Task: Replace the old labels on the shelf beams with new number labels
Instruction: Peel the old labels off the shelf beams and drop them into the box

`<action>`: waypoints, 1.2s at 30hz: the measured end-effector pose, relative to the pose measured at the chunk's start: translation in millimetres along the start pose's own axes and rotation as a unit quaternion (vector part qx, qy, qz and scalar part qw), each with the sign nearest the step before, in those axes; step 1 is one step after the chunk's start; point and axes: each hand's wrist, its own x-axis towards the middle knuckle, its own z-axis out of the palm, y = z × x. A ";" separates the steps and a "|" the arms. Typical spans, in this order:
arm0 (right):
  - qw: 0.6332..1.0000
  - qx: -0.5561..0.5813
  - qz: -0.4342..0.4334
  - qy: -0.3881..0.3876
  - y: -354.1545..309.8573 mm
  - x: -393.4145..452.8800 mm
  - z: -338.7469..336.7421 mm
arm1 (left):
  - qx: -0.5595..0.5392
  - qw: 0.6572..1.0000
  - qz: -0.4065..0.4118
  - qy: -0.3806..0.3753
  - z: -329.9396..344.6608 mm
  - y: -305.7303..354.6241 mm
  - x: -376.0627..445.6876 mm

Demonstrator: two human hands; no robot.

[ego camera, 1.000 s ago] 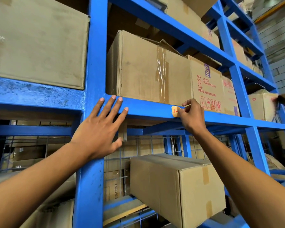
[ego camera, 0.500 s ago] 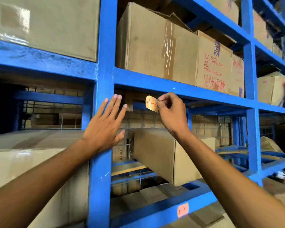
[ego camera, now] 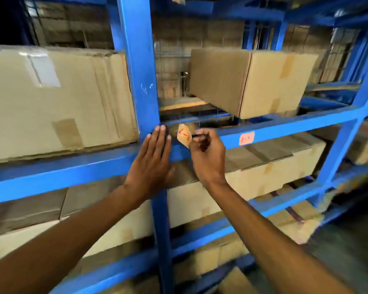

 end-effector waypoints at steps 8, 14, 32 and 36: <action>0.968 -0.116 0.219 -0.033 126.4 -136.4 -35.9 | -0.015 0.979 0.040 -0.199 75.8 50.9 -109.6; 0.878 -0.225 0.404 -0.119 210.0 -228.5 -78.7 | 0.029 0.973 0.059 -0.221 118.0 60.7 -136.8; 0.796 -0.270 0.530 -0.112 261.2 -280.8 -123.5 | 0.016 0.981 0.084 -0.175 145.8 64.2 -141.8; 0.816 -0.266 0.504 -0.098 249.1 -265.3 -120.6 | -0.015 0.976 0.081 -0.200 141.5 68.7 -141.1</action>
